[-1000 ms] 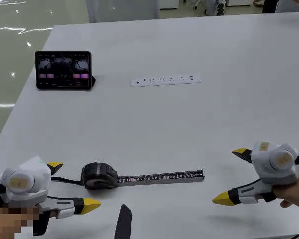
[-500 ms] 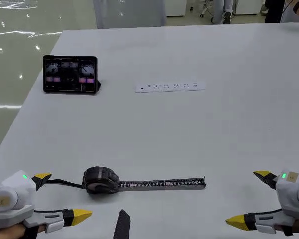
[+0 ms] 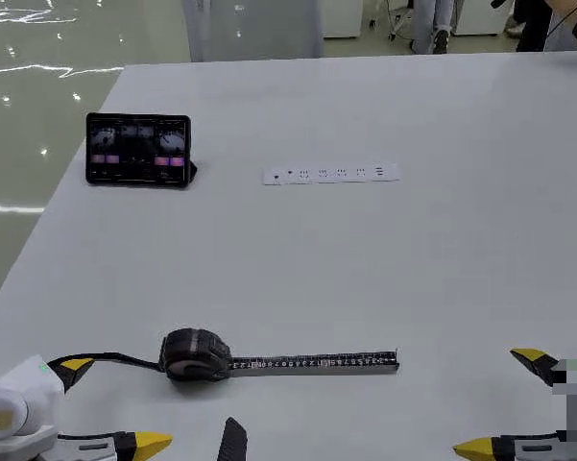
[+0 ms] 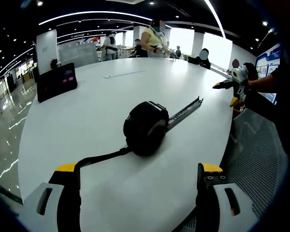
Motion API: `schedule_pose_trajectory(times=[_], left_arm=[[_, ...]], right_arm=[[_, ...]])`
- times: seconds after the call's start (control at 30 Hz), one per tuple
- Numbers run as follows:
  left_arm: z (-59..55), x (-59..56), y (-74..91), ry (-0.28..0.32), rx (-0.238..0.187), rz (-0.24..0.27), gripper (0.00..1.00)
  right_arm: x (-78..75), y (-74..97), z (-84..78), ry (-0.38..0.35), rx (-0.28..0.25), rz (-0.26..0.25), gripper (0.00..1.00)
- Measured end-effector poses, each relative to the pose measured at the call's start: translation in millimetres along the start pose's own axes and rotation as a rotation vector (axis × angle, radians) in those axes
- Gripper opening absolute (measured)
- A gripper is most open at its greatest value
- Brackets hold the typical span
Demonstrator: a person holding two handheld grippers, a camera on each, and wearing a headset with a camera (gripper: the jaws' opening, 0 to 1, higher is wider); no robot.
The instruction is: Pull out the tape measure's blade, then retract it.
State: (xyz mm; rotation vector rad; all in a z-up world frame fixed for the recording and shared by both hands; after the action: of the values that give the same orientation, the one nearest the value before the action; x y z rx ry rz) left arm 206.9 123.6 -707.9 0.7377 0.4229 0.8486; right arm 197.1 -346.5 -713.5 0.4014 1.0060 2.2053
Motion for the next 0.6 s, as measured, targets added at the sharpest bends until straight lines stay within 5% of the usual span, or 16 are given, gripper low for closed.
schedule_pose_trajectory(times=[0.6], left_arm=[[2.9,2.0,3.3,0.026,-0.016,0.006,0.99]], right_arm=[[-3.8,10.2,-11.4,-0.004,0.016,-0.017,0.99]])
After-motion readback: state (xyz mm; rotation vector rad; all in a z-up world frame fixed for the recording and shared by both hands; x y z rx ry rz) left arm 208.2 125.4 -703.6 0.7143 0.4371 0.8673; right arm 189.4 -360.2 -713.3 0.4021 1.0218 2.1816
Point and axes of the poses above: the centre of the closed fingertips' face, and the gripper's own axes: y roughly backward along the fingers, x roughly to its left, z roughly out of its top, the point moved 4 cm from there along y, roughly backward along the fingers, and after that the axes turned 7 degrees about x, right-handed, at the moved point
